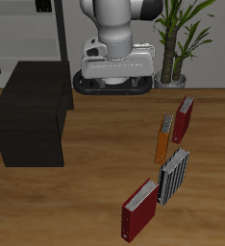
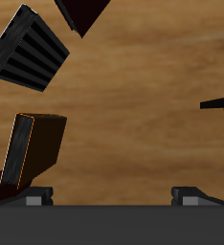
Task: Place the right red book flat on top of the shelf
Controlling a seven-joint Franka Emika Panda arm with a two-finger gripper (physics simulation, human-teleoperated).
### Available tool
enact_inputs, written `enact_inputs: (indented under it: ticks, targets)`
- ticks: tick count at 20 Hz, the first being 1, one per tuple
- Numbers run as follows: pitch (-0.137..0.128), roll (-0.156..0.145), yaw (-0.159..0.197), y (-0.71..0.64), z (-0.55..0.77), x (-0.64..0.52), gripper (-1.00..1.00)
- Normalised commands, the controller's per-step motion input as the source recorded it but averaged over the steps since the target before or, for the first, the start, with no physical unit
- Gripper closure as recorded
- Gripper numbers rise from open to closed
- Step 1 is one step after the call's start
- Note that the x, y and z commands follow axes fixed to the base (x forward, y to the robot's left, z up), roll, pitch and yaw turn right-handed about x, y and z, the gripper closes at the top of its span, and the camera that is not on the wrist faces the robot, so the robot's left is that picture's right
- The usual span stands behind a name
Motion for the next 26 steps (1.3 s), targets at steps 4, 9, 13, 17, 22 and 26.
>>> enact_inputs:
  ticks: [4,9,13,17,22,26]
  targets:
    - [-0.022,-0.091,0.034,-0.21,0.14,0.41,-1.00]
    - [-0.016,-0.037,-0.007,-0.13,0.08,0.35,-1.00]
    - [-0.023,-0.028,0.005,-0.13,0.08,0.43,-1.00]
    - [-0.031,0.000,0.005,-0.06,0.03,0.41,-1.00]
    - [-0.013,-0.013,-0.005,-0.06,0.03,0.41,-1.00]
    - [-0.007,0.002,0.006,0.02,0.01,0.27,-1.00]
